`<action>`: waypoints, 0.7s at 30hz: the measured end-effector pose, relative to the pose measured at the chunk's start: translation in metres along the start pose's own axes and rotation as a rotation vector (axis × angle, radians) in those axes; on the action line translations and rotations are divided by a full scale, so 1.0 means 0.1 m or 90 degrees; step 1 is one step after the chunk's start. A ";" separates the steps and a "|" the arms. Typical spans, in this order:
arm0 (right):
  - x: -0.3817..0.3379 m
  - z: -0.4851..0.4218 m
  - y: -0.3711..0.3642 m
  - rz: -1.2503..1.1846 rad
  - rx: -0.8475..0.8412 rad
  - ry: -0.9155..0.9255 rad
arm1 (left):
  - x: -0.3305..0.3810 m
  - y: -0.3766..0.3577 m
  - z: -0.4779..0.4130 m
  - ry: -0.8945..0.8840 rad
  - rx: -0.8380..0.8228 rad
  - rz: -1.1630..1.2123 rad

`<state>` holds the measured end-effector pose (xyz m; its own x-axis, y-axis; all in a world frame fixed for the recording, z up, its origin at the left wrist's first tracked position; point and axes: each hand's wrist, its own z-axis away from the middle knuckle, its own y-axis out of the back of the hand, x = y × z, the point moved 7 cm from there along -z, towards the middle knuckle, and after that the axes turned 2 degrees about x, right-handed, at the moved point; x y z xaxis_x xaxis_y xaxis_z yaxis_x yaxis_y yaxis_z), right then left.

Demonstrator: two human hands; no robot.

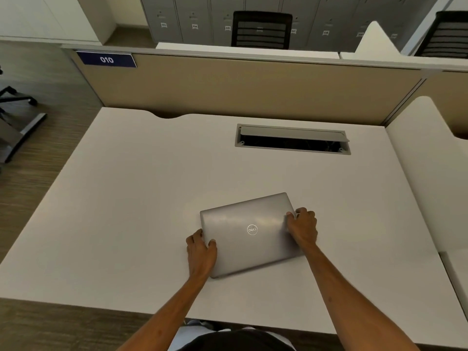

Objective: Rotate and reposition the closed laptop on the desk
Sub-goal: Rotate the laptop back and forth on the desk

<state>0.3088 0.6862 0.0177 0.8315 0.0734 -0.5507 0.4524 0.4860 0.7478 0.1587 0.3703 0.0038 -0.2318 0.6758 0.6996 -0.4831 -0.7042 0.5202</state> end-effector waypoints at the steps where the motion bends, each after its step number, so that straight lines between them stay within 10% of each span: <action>1: 0.01 0.00 0.00 0.001 -0.002 -0.004 | 0.00 0.01 0.02 0.012 -0.006 0.028; 10: 0.05 0.00 -0.04 -0.034 -0.005 -0.084 | -0.09 -0.05 -0.24 0.218 -0.030 0.239; 21: 0.62 0.50 -0.22 -0.272 0.031 -0.256 | 0.26 0.08 -0.84 0.121 -0.075 0.092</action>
<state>0.3663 0.6366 -0.0141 0.6253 -0.4611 -0.6296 0.7803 0.3586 0.5124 0.0780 0.4003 -0.0149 -0.4537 0.6072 0.6523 -0.5266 -0.7732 0.3534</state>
